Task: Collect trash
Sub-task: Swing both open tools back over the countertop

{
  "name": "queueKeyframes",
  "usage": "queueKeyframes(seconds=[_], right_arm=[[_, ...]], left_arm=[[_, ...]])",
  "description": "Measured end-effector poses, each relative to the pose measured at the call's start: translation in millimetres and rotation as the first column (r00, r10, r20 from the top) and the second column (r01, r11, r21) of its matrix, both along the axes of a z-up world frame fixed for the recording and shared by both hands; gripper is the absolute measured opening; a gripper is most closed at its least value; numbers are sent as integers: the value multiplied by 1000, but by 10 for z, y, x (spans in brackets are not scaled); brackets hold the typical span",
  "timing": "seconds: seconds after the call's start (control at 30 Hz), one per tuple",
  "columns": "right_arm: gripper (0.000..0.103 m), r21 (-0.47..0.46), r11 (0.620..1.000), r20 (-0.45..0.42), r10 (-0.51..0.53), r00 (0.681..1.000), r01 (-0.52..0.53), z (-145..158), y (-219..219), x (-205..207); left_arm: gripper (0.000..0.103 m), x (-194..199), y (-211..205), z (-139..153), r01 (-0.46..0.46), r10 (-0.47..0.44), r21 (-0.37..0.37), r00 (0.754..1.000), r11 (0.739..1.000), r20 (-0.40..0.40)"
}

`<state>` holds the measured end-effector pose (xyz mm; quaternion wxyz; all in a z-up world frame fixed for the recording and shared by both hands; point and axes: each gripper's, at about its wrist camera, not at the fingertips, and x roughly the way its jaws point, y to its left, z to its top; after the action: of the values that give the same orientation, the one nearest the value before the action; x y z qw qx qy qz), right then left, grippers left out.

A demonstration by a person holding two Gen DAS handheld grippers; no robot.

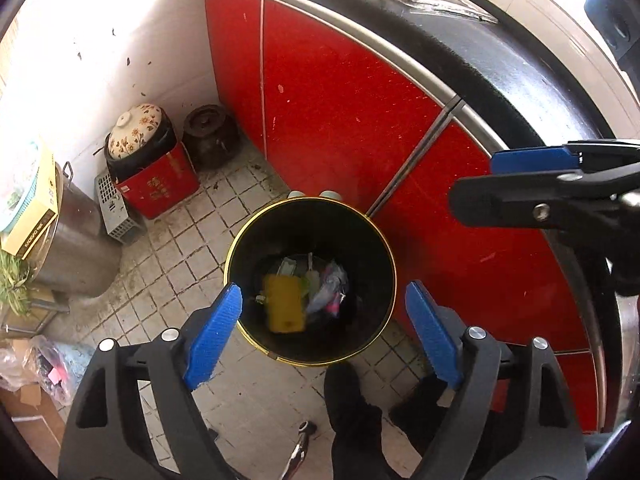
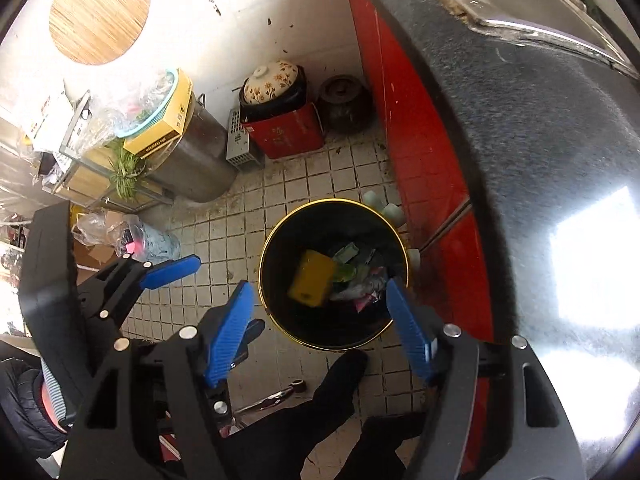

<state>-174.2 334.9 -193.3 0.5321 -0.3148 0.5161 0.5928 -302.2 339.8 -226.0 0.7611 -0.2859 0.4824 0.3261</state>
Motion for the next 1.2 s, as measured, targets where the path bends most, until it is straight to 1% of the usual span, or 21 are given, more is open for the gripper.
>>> queueKeyframes(seconds=[0.13,0.3,0.37,0.47,0.5,0.57,0.6,0.63,0.67,0.7,0.77,0.8,0.87,0.9,0.97,1.0,1.03,1.07,1.13,1.17,1.2], right_arm=[[67,36,999,-3,-21,1000,21,186,-147,125],[67,114,988,7,-106,994,105,596,-541,478],[69,147,978,39,-157,987,150,779,-773,666],[72,189,949,80,-272,959,253,1050,-1276,1080],[72,206,930,87,-328,941,305,1148,-1533,1270],[72,223,902,97,-398,912,370,1245,-1881,1514],[72,231,877,113,-455,883,422,1297,-2150,1677],[72,233,857,121,-494,861,459,1335,-2333,1794],[72,236,834,127,-535,835,498,1363,-2545,1916],[72,244,798,130,-589,797,550,1394,-2839,2064],[72,252,744,143,-661,737,619,1426,-3251,2249],[72,257,705,154,-705,692,661,1443,-3534,2365],[72,265,653,165,-755,634,709,1453,-3945,2530],[72,269,615,175,-788,590,741,1452,-4224,2611],[72,269,567,169,-824,541,779,1410,-4568,2651],[72,264,531,161,-847,506,805,1380,-4782,2709],[72,261,507,157,-862,482,822,1360,-4929,2739],[72,256,477,149,-879,453,841,1332,-5113,2786],[73,250,439,141,-898,416,863,1305,-5342,2826],[73,243,415,135,-909,393,877,1277,-5472,2876],[73,242,402,132,-915,381,883,1268,-5499,2896]], left_arm=[[82,97,-80,113,31,-31,17,999,999,-7],[85,357,-273,456,106,-105,84,994,991,-6],[86,522,-379,621,139,-139,111,990,984,-3],[91,857,-577,866,195,-200,130,980,972,23],[92,991,-660,937,220,-225,140,974,966,26],[92,1342,-891,1073,291,-299,159,954,943,27],[92,1507,-993,1133,327,-336,166,941,930,30],[92,1765,-1158,1223,373,-384,177,923,911,32],[92,1901,-1254,1269,395,-408,180,913,901,35],[92,2132,-1420,1342,437,-451,175,891,882,48],[92,2429,-1675,1445,491,-507,173,859,854,67],[92,2591,-1831,1494,517,-535,173,841,838,77],[92,2893,-2170,1568,575,-594,169,799,801,96],[92,2976,-2300,1586,594,-613,169,784,787,100],[92,3200,-2668,1610,652,-672,170,734,739,101],[92,3276,-2814,1609,675,-694,171,713,717,97],[92,3343,-2941,1587,695,-714,173,695,698,88],[92,3405,-3059,1573,711,-729,175,679,681,79],[92,3551,-3254,1529,733,-748,168,661,660,59],[92,3616,-3281,1514,737,-752,161,657,656,54],[92,3686,-3313,1492,740,-753,151,656,656,51]])
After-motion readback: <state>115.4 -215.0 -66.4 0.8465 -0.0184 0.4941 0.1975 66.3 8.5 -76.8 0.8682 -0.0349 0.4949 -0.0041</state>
